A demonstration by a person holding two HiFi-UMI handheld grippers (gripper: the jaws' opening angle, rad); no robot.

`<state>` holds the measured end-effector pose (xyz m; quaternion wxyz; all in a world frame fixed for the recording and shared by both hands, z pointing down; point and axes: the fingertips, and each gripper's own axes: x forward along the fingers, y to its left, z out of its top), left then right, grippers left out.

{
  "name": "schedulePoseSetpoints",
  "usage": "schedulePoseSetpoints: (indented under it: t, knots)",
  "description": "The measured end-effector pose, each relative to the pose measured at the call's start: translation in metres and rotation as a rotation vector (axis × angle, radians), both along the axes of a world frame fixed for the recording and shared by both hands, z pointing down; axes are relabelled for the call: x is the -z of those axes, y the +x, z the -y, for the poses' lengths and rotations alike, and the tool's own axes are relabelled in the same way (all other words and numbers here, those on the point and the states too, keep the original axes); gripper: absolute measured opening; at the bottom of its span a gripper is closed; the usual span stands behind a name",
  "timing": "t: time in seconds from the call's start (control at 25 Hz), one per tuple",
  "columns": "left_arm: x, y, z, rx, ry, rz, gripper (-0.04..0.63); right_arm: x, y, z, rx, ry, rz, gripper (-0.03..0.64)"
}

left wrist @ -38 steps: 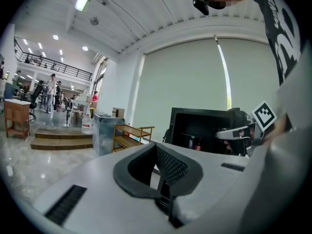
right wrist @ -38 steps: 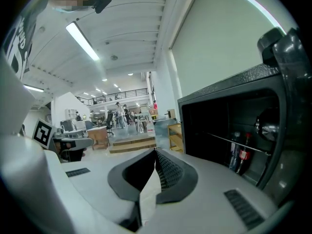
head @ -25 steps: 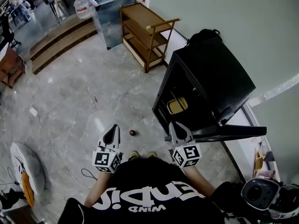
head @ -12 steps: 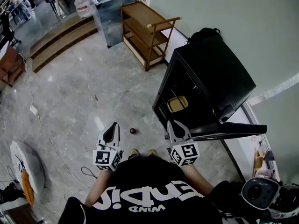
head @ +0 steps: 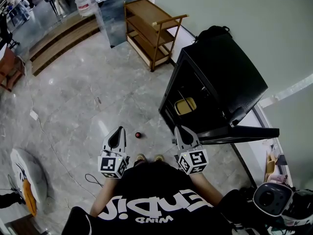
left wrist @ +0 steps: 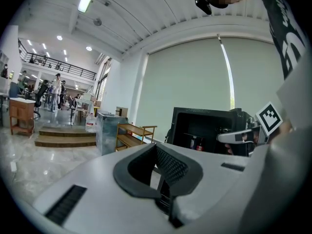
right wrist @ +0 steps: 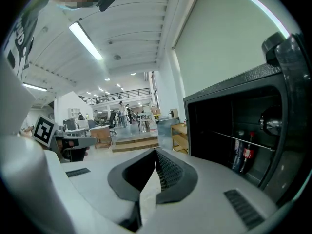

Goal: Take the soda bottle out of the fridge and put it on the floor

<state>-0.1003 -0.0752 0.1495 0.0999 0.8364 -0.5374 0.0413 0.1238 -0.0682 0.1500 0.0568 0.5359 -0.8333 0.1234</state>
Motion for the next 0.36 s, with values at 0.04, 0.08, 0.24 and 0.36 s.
schedulePoseSetpoints:
  t: [0.04,0.08,0.24,0.36]
  knots:
    - [-0.0012,0.0003,0.0004,0.0,-0.003,0.0,0.008,-0.0007,0.0009,0.0002,-0.002,-0.001,0.0,0.023]
    - [-0.0025,0.0008,0.0007,0.0,-0.005,0.001,0.008,-0.0015,0.002,0.0005,-0.005,-0.003,0.0,0.023]
    - [-0.0066,0.0005,0.0023,0.01,-0.013,0.002,0.008,-0.0038,0.0048,0.0017,-0.012,-0.006,0.0,0.023]
    - [-0.0084,-0.0006,0.0039,0.016,-0.018,0.001,0.008,-0.0045,0.005,0.0034,-0.012,-0.006,-0.001,0.023]
